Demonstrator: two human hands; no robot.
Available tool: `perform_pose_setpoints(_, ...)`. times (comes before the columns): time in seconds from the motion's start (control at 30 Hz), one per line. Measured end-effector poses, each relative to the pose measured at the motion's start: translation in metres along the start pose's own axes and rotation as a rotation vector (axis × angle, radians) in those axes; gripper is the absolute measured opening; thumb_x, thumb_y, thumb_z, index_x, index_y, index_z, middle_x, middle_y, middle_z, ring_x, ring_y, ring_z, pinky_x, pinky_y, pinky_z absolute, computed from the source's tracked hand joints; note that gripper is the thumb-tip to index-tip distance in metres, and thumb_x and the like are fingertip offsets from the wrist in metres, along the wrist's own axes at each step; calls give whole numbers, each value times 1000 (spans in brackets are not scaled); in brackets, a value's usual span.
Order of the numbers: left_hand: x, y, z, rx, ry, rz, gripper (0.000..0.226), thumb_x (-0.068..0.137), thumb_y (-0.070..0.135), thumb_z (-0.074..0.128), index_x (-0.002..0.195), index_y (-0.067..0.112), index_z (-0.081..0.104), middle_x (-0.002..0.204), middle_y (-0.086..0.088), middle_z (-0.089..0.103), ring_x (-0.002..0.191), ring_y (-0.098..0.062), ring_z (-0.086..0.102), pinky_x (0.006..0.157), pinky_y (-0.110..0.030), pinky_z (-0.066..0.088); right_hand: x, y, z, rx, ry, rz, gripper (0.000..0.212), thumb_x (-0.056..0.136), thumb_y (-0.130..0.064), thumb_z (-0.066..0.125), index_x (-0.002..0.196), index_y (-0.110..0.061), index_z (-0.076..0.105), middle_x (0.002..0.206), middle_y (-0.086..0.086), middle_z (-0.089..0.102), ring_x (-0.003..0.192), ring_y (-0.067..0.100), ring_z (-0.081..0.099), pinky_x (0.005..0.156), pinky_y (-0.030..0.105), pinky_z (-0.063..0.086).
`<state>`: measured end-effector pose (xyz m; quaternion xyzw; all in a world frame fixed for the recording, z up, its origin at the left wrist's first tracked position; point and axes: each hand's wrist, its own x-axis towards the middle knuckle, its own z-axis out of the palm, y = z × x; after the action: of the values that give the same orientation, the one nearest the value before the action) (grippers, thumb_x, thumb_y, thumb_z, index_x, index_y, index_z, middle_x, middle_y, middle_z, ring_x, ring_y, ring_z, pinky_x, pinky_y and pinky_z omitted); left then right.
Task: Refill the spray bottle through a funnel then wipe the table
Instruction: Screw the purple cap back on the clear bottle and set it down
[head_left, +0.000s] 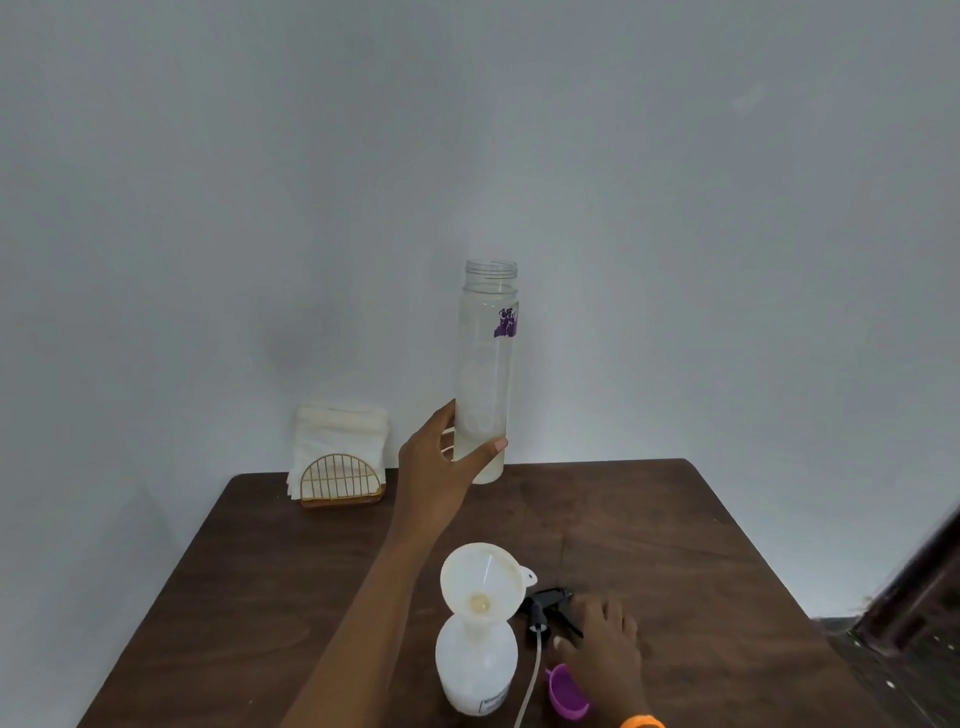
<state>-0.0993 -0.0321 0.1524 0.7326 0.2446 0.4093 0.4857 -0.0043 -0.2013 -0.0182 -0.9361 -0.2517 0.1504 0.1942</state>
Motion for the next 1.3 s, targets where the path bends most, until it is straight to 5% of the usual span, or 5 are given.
perform_pose_setpoints(0.17,-3,-4,1,9,-6,-6,56,72,32,77,123,22,56,112,11,62,98,-6,60,79,-11,48,-4,12,8,4,-119,5,73,82,-41,64,141,-25,23,139,3,29,126,24,31,103,32,32)
perform_pose_setpoints(0.63,-7,-8,-2,21,1,-41,55,72,33,77,122,24,56,107,16,59,92,0,57,74,-9,45,-7,16,31,-13,-125,-85,68,74,-42,71,128,-23,35,132,0,30,123,19,33,98,30,40)
perform_pose_setpoints(0.83,-7,-10,-2,17,6,-59,56,71,34,77,122,24,56,108,16,59,94,-2,58,76,-12,46,-5,18,25,-50,-203,-123,27,77,-30,66,94,-28,45,123,3,43,114,21,41,90,24,40)
perform_pose_setpoints(1.07,-6,-9,-3,15,12,-65,56,71,33,78,122,24,56,105,17,59,91,0,58,77,-13,46,5,-23,-62,220,-153,-325,27,78,-24,65,98,-38,52,109,-2,40,105,19,43,88,28,46)
perform_pose_setpoints(1.3,-4,-3,-6,-2,23,-67,57,71,32,78,122,25,56,108,16,60,98,-5,60,82,-21,50,-6,-98,-169,787,3,-591,22,85,-17,63,106,-20,57,108,0,56,92,16,59,73,22,52)
